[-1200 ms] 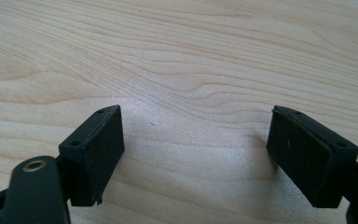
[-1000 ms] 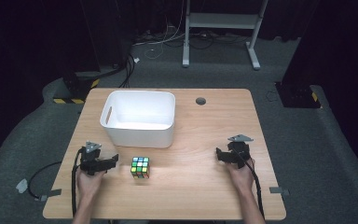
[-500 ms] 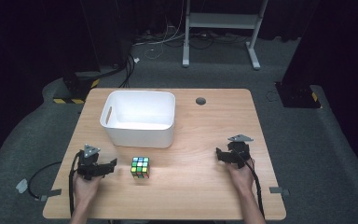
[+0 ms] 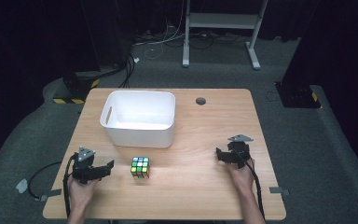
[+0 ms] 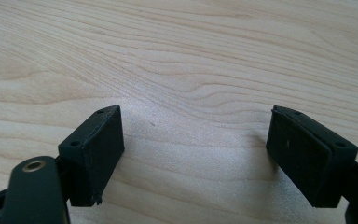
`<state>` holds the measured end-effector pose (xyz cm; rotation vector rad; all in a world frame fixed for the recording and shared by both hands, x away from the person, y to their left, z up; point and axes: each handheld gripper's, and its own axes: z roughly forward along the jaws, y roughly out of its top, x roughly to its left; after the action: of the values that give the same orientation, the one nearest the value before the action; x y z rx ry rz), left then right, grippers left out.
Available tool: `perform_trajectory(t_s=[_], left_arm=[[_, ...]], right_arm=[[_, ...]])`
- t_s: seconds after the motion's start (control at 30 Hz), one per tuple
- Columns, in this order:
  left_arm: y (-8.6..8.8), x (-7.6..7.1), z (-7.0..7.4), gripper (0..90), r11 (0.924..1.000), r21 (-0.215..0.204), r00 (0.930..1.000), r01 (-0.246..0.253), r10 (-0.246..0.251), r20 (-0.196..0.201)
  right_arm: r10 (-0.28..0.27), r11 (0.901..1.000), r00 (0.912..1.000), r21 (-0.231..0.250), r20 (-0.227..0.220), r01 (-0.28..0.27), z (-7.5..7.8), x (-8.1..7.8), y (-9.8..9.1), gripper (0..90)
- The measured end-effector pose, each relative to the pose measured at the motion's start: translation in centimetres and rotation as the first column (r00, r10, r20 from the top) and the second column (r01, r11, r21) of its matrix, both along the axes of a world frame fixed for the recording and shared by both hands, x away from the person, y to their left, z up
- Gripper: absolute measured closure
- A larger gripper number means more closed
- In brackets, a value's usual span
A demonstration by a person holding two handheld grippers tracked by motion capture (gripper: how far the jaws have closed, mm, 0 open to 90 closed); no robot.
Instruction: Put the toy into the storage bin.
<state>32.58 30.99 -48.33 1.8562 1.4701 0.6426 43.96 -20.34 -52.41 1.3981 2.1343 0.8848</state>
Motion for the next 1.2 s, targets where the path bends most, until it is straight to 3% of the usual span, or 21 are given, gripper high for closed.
perform_trajectory(t_s=[0.17,0.63,0.83,1.2], left_arm=[[-0.4,-0.6,0.4,13.4,0.9998,-0.009,0.9997,0.016,-0.016,0.016],[-1.9,-1.3,-0.1,10.9,0.9968,-0.038,0.9974,0.07,-0.07,0.015],[-3.0,-1.7,0.0,8.6,0.9915,-0.066,0.9935,0.112,-0.11,0.027],[-4.8,-1.7,-0.1,6.7,0.9807,-0.081,0.9839,0.178,-0.175,0.034]], right_arm=[[-0.001,1.0,1.0,0.0,0.0,0.001,0.0,0.0,0.0,18.9],[-0.002,1.0,1.0,0.0,-0.001,0.002,0.0,0.0,0.0,18.9],[0.0,1.0,1.0,-0.002,0.0,0.0,0.0,0.0,0.0,18.9],[-0.003,1.0,1.0,-0.001,-0.001,0.003,0.0,0.0,0.0,19.0]])
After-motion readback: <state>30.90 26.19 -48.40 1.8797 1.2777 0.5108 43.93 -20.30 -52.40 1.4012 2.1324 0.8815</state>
